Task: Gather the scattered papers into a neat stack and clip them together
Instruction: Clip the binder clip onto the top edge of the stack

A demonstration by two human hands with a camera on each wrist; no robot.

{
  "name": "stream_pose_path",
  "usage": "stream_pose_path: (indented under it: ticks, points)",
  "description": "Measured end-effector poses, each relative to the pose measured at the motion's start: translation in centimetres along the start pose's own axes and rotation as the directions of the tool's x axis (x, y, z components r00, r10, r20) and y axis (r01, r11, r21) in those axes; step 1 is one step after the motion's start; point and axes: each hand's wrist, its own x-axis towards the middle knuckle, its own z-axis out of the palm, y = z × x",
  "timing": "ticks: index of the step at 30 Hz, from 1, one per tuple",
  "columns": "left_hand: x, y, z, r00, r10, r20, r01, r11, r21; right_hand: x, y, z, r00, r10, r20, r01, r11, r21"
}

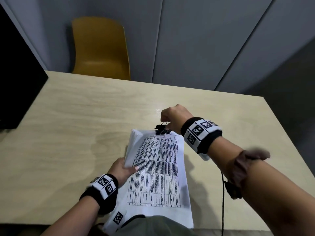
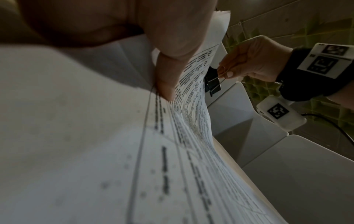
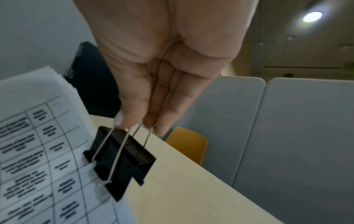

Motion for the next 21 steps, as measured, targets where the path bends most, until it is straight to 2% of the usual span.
stream_pose_path:
  ticks: [6,11,14,16,19,21]
  points:
    - [-0.7,0.3,0.3,1.000,-0.004,-0.022,0.003,0.999,-0.040,1.2,-1.3,-1.1,0.989,-0.115,0.089,0.121,0.990,-0.066]
    - [-0.9,0.5,-0.1,1.000,-0.005,0.011,0.005,0.999,-0.037,1.8,-1.2,-1.1,0.985,-0.097,0.140,0.061,0.968,0.242]
    - [-1.0,0.6,-0.1,1.000,0.016,0.025,-0.015,0.999,-0.042,1.7,-0.6,-0.3,0.982,-0.091,0.165,0.035,0.949,0.313]
    - [-1.2,0.6,0.0,1.000,-0.007,0.022,0.008,0.998,-0.068,1.7,-0.5,-0.1,0.973,-0.097,0.208,0.029,0.951,0.308]
    - [-1.3,0.7,-0.1,1.000,-0.023,0.020,0.025,0.996,-0.086,1.6,-0.8,0.1,0.935,-0.155,0.320,0.092,0.975,0.202]
    - [-1.5,1.1,-0.1,1.000,-0.024,0.014,0.025,0.995,-0.100,1.2,-0.7,1.0,0.923,-0.137,0.361,0.073,0.980,0.185]
